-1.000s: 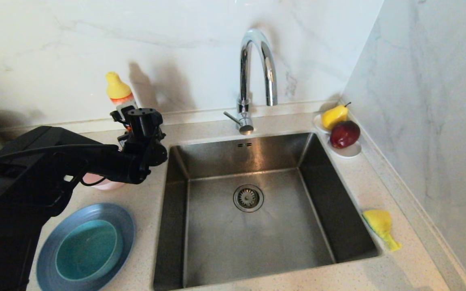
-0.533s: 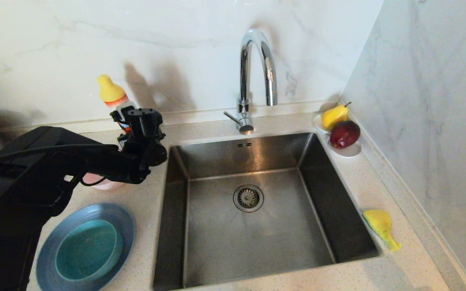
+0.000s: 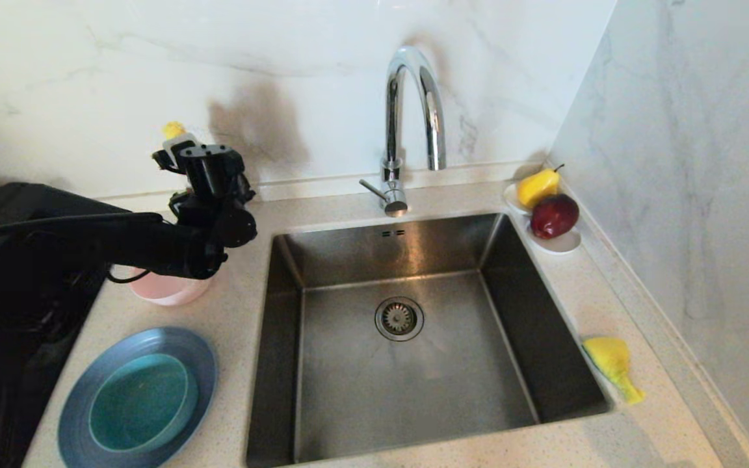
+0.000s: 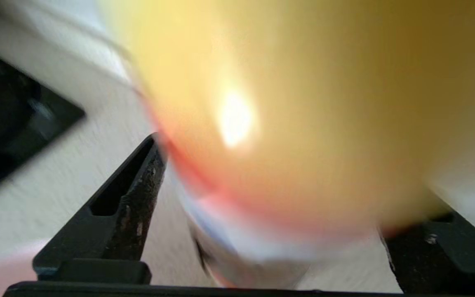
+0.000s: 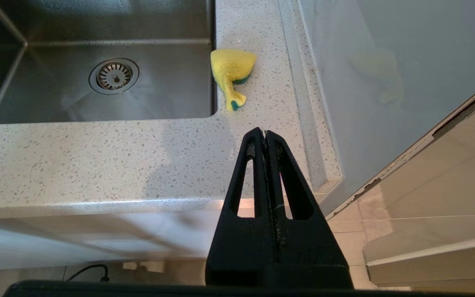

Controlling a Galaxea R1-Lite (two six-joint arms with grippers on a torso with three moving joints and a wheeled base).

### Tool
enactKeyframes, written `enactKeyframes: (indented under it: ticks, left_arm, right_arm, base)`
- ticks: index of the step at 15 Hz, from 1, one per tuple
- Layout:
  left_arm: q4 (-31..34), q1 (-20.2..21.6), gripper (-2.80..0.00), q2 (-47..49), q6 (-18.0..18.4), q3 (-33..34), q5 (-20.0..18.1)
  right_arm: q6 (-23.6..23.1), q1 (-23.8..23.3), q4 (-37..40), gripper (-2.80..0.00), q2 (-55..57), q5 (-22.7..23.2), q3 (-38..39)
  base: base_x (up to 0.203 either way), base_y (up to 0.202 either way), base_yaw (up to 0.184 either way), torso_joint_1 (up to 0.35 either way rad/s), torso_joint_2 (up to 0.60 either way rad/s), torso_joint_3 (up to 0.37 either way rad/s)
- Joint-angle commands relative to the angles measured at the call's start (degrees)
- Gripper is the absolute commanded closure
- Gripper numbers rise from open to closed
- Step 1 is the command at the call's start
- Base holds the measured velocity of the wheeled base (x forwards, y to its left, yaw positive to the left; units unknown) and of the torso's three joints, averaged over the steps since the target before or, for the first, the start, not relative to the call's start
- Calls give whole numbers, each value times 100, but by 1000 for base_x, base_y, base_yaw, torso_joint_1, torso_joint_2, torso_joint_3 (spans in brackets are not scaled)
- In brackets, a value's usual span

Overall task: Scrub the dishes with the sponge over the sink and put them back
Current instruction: Place the dish soap on the table, then turn on the faucet

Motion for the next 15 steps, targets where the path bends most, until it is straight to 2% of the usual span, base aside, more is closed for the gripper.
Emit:
enactKeyframes:
  ticks: [1, 10, 11, 13, 15]
  left_arm:
    - [76, 6, -280, -661, 10, 39, 27]
    - [1009, -1, -280, -2544, 28, 271, -25]
    - [1236, -1, 0, -2768, 27, 276, -38]
    - [1707, -1, 0, -3196, -8, 240, -193]
    - [2345, -5, 0, -3678, -79, 211, -655]
  right_arm:
    - [-4, 2, -10, 0, -2, 2, 2]
    - [-4, 2, -1, 0, -2, 2, 2]
    - [-7, 2, -4, 0, -2, 2, -1]
    - [-11, 2, -3, 0, -2, 2, 2]
    - [-4, 2, -1, 0, -2, 2, 2]
  base:
    - [0, 0, 0, 0, 0, 0]
    - [0, 0, 0, 0, 0, 0]
    - [0, 0, 0, 0, 0, 0]
    - [0, 0, 0, 0, 0, 0]
    - [0, 0, 0, 0, 0, 0]
